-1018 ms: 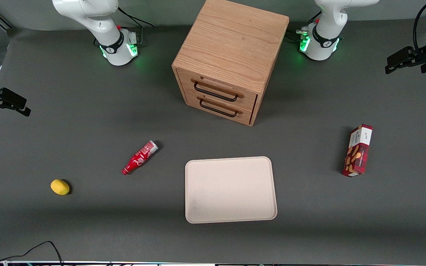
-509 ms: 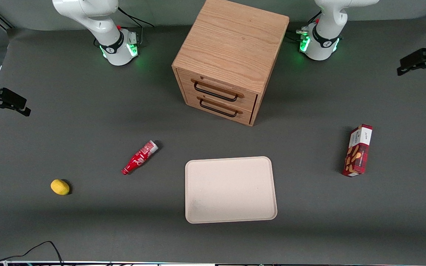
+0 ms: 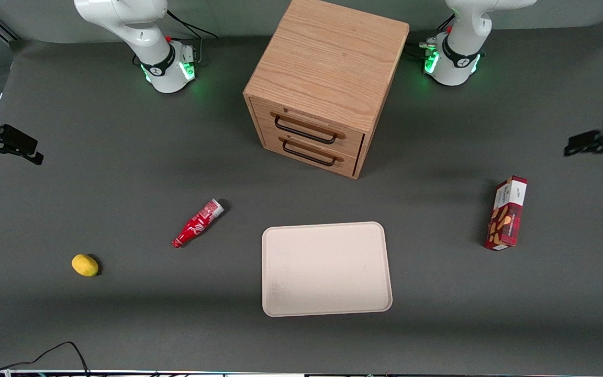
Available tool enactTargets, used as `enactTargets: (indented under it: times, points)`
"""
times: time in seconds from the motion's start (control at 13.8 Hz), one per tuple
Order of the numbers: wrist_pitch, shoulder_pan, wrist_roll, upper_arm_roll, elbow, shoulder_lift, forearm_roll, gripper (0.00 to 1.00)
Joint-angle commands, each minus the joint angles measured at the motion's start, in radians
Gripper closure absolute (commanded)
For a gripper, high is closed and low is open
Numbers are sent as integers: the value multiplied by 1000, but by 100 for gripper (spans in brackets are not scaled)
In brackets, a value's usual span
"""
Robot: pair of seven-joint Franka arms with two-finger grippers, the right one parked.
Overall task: Place red cookie box on tray
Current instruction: 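Lower the open left gripper around the red shortbread box and close it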
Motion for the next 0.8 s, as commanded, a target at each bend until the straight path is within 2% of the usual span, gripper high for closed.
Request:
enactTargets:
  times: [0.0, 0.29, 0.58, 0.65, 0.73]
  points:
    - [231, -7, 57, 0, -190, 26, -10, 0]
    - [510, -9, 84, -1, -280, 163, -61, 0]
    - [651, -10, 138, -7, -284, 269, -138, 0]
    - [667, -10, 141, -7, -292, 280, -153, 7]
    - [684, -10, 140, -7, -295, 281, -167, 39]
